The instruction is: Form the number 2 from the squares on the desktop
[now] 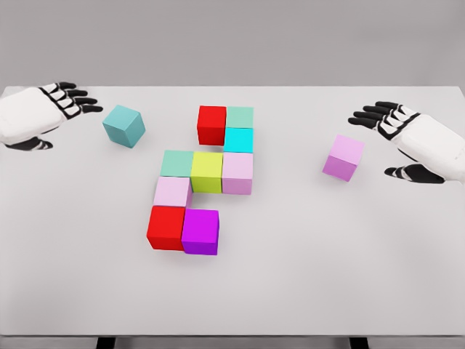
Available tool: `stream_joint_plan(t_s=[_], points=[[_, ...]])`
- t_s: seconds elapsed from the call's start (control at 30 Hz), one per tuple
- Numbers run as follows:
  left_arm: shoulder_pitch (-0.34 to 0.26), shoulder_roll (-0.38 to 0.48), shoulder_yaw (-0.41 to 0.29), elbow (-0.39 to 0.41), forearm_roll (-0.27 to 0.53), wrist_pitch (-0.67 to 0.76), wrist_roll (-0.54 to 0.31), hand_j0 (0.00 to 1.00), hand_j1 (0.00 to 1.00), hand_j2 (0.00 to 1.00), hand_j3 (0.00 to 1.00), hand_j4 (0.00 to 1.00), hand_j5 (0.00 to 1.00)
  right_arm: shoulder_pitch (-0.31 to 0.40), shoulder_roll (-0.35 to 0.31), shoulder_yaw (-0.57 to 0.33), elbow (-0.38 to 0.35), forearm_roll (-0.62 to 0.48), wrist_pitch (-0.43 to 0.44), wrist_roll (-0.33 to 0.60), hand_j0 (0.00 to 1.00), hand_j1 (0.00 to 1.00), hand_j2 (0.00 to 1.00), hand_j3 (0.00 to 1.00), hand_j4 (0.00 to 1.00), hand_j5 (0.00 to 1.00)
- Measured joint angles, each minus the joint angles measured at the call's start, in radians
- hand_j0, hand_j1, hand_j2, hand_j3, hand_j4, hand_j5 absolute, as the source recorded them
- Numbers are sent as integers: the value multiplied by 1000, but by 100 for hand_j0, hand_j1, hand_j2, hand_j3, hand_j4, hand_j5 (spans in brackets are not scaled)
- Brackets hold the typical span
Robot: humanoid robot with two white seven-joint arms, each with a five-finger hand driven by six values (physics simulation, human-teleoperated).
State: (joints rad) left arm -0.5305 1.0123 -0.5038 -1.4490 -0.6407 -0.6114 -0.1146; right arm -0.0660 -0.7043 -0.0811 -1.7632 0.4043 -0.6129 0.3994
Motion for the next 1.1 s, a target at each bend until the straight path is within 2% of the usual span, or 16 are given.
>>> stream_joint_plan(t_s=[0.07,0.1,0.13,0.17,0.27,0.3,0.37,0.47,0.57,0.67,0.73,0.83,0.9,0.97,1.1], points=[[0,8,-18,2,2,0,-4,100,100,100,100,100,100,0,1,-3,-1,2,0,16,100,100,100,100,100,100],[-46,10,-43,9,3,0,-5,100,100,100,100,100,100,2,2,-5,-1,3,0,21,100,100,100,100,100,100],[-46,11,-61,15,2,0,-6,100,100,100,100,100,100,2,3,-6,-1,3,0,24,100,100,100,100,100,100],[-118,2,-99,33,-4,-1,-8,100,100,100,100,100,100,2,4,-7,-1,3,0,27,100,100,100,100,100,100],[-175,-23,-189,81,4,0,-8,100,100,100,100,100,100,-6,-2,-5,-2,3,0,32,100,100,100,100,100,100],[-193,-29,-213,91,4,0,-8,100,100,100,100,100,100,-6,-17,2,-2,4,0,33,100,100,100,100,100,100],[-273,-35,-271,108,7,0,-8,100,100,100,100,100,100,-37,-78,31,-2,-4,0,24,100,100,100,100,100,100],[-333,-38,-367,133,9,0,-8,100,100,100,100,100,100,-63,-143,65,0,-16,0,-11,100,100,100,100,100,100],[-391,-40,-453,147,9,0,-8,100,100,100,100,100,100,-129,-179,108,11,-24,1,-29,100,100,100,100,100,100],[-410,-42,-503,160,10,0,-7,100,100,100,100,100,100,-270,-245,215,27,-28,1,-33,100,100,100,100,100,100],[-416,-44,-518,167,14,0,-6,100,100,100,100,100,100,-399,-287,325,46,-31,2,-31,100,100,100,100,100,100],[-470,-53,-559,198,43,0,-6,100,100,100,100,100,100,-638,-334,548,112,-47,2,-28,100,100,100,100,100,100],[-503,-70,-593,228,57,0,-5,100,100,100,100,100,100,-724,-344,676,172,-63,2,-18,100,100,100,100,100,100],[-536,-94,-636,268,77,0,-5,100,100,100,100,100,100,-775,-342,770,223,-78,1,33,100,100,100,100,100,100],[-556,-124,-698,334,132,0,-5,100,100,100,100,100,100,-888,-288,896,342,-99,1,129,100,100,100,100,100,100]])
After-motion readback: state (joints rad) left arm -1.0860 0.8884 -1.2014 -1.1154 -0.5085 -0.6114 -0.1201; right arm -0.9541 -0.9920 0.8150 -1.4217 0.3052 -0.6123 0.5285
